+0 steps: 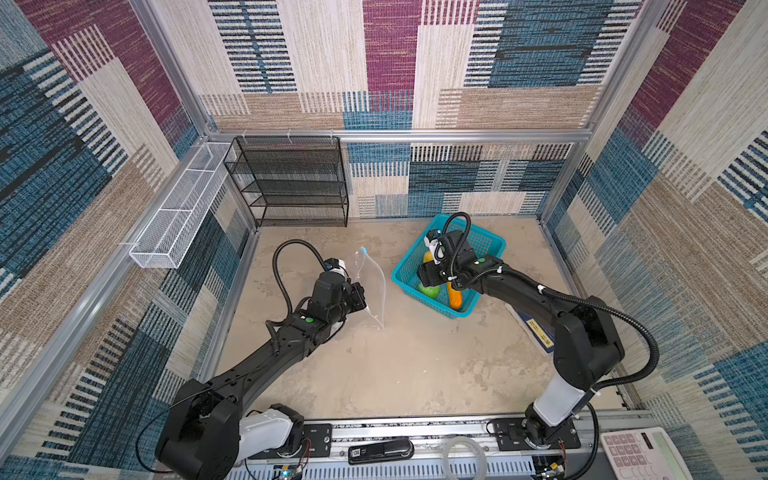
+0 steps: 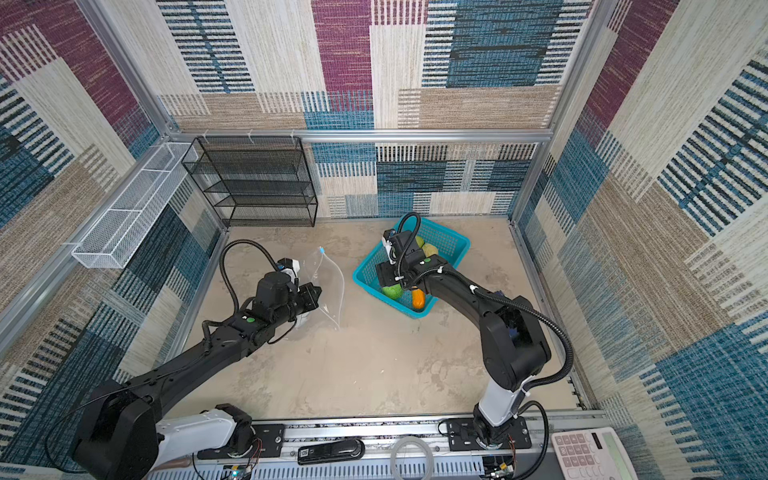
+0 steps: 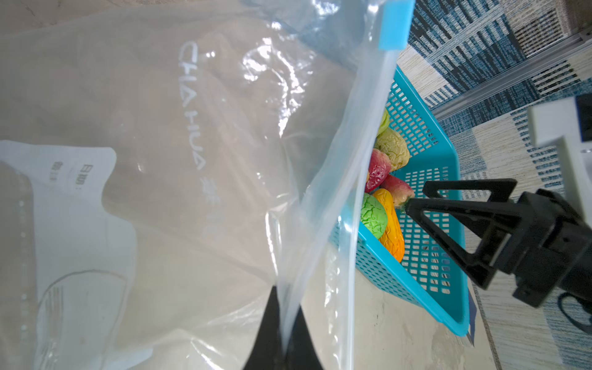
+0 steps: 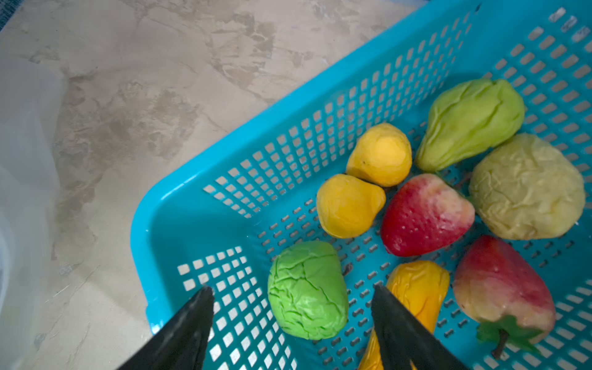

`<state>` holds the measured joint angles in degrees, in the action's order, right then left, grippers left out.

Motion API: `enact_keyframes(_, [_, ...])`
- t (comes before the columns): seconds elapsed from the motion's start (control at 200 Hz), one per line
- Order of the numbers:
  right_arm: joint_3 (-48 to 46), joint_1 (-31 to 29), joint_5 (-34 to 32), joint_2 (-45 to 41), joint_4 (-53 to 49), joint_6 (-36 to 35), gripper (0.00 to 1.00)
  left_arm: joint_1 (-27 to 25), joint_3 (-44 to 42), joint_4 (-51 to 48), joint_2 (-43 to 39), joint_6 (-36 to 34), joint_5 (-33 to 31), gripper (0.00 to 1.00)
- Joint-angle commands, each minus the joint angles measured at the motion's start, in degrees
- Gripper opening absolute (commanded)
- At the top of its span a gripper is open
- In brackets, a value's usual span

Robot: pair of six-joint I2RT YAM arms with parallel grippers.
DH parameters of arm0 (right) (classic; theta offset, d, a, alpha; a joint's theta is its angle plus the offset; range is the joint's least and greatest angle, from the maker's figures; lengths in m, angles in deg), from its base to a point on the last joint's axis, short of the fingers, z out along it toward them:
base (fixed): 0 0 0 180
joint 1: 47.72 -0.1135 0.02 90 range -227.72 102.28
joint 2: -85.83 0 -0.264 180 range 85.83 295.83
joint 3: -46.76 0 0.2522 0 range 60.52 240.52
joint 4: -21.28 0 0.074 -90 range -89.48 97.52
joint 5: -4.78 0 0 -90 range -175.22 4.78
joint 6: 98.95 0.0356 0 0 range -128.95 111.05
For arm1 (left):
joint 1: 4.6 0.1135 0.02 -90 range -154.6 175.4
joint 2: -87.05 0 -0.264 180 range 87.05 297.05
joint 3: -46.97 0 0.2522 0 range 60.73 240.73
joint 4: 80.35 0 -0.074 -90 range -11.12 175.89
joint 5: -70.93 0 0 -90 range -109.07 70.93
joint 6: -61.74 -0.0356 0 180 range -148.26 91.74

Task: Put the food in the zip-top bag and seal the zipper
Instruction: 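Reach the right gripper into the teal basket and grasp the green chayote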

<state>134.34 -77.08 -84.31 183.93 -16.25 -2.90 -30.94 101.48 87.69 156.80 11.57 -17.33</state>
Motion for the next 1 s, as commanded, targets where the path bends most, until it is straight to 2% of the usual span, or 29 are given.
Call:
enact_keyframes(0.0, [-1.37,0.71,-0.01,0.86,2.36,2.02,0.81,0.07,-0.52,0.93,-0.80,0.73,-0.72,0.00])
enact_keyframes(0.341, [-2.02,0.89,1.37,6.98,4.50,3.95,0.86,0.07,-0.59,0.75,-0.79,0.98,-0.60,0.00])
enact_keyframes(0.631, [-1.47,1.09,-1.64,11.18,4.39,4.67,0.85,0.07,-1.85,0.65,-2.43,1.30,-0.69,0.00])
enact_keyframes(0.886, [-2.68,1.21,-1.69,11.61,4.83,5.34,0.81,0.07,-1.86,1.01,-2.54,1.30,-0.51,0.00])
enact_keyframes(0.992, [-2.86,1.32,-1.42,11.11,5.13,5.47,0.73,0.07,-1.99,1.14,-2.27,1.54,-0.38,0.00])
